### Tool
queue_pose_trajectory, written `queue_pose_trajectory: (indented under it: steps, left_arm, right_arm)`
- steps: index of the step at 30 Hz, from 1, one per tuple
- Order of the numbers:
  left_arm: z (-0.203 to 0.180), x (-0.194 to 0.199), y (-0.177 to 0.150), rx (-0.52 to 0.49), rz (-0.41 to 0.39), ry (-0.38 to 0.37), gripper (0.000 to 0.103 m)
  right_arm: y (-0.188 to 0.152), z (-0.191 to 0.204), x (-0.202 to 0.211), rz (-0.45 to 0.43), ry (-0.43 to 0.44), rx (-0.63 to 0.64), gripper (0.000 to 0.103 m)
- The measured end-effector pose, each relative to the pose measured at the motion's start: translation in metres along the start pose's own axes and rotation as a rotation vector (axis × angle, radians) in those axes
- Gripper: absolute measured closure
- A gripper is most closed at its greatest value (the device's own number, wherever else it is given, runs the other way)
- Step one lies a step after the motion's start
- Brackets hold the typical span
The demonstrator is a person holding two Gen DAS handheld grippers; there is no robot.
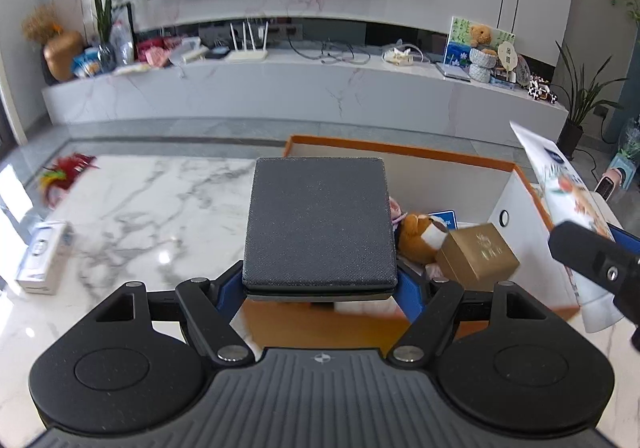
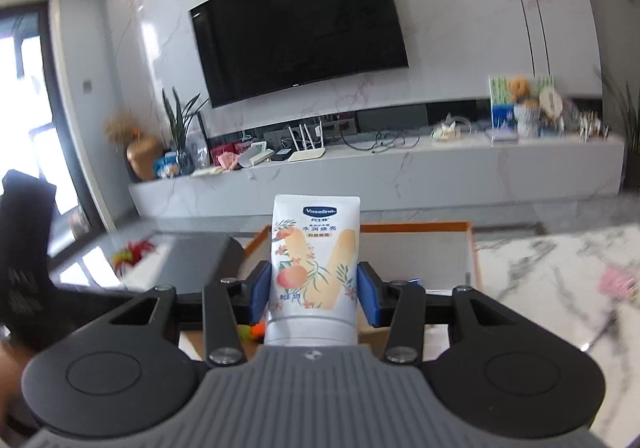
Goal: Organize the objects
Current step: 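Lower the grey box and lotion tube into the orange box with both tools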
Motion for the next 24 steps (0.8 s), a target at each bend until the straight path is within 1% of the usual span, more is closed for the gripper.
queue_pose_trajectory:
  steps: [5,8,11,16,22,24]
  left_arm:
    - [0.004,-0.045,-0.003,0.021,0.068,0.001,0.016]
    - [0.003,-0.062,-0.008,0.013,0.104,0.0,0.016]
    - [0.001,-0.07,-0.013,-0.007,0.119,0.0,0.016]
    - [-0.009,-0.077,-0.013,-0.034,0.115,0.026,0.016]
    - [-0.018,-0.084,-0.013,-0.076,0.122,0.058,0.016]
    - [-0.02,-0.085,-0.014,-0.071,0.13,0.042,0.016]
  right_arm:
    - [-0.001,-0.018,-0.044,0.011,0.024,-0.168,0.055]
    - [-0.004,-0.029,-0.071,0.024,0.029,-0.235,0.055]
    - [-0.004,-0.032,-0.095,0.035,0.031,-0.247,0.055]
    - [-0.01,-0.035,-0.127,0.065,0.048,-0.282,0.055]
    - [-0.025,-0.035,-0.151,0.122,-0.003,-0.248,0.055]
    - [-0.028,-0.035,-0.157,0.139,-0.021,-0.253,0.055]
Point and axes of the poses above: each gripper's, at about its wrist camera, not at the fingertips, and x roughly against the way its jaws point, z to its left, y to its top, the point moved 5 cm from there along -x, roughly the way its jaws point, and after that the axes turned 5 degrees about -z, right-handed, at the moved point
